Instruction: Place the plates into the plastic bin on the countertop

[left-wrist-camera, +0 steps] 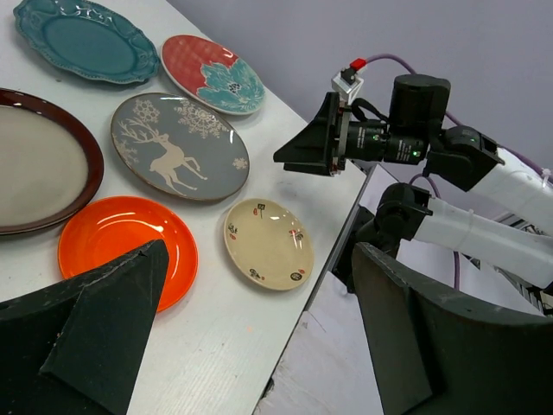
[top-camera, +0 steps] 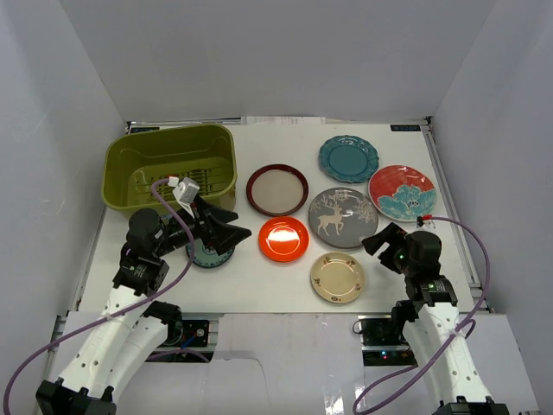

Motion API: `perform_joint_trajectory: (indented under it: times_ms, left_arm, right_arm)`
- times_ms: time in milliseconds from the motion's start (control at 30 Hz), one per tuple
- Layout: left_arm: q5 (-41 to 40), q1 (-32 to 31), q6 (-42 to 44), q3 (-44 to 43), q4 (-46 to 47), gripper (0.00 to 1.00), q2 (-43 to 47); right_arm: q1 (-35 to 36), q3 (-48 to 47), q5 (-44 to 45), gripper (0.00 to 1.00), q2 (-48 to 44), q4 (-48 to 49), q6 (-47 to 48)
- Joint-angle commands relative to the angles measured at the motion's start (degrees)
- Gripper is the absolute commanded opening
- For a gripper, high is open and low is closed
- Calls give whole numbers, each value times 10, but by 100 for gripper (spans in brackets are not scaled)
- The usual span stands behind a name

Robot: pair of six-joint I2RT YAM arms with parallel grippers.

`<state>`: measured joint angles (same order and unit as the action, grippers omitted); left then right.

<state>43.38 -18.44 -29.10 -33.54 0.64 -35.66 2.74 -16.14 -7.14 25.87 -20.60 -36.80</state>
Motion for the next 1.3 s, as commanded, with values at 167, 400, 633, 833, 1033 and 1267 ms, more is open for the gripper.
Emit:
perform_joint_trajectory:
  times_ms: [167,400,633,833,1033,1267]
  left_arm:
    - [6,3,8,-13,-3,98,3]
    - [-1,3,4,-12,-3,98,-5]
    - [-26,2,-21,-10,-3,98,-27]
    - [8,2,-56,-35,-6,98,-73]
    - [-11,0,-58,-57,-70,98,-99]
    - [-36,-16,-54,-103,-122,98,-140]
  right_arm:
    - [-20,73,20,79,59,142,-88]
    - [-47,150,-36,75,134,334,-179]
    - [-47,194,-40,65,257,496,-220]
    - [-47,196,-57,56,391,606,-247]
    - [-47,200,-96,41,523,767,-279]
    - [-47,227,-124,8,513,864,-306]
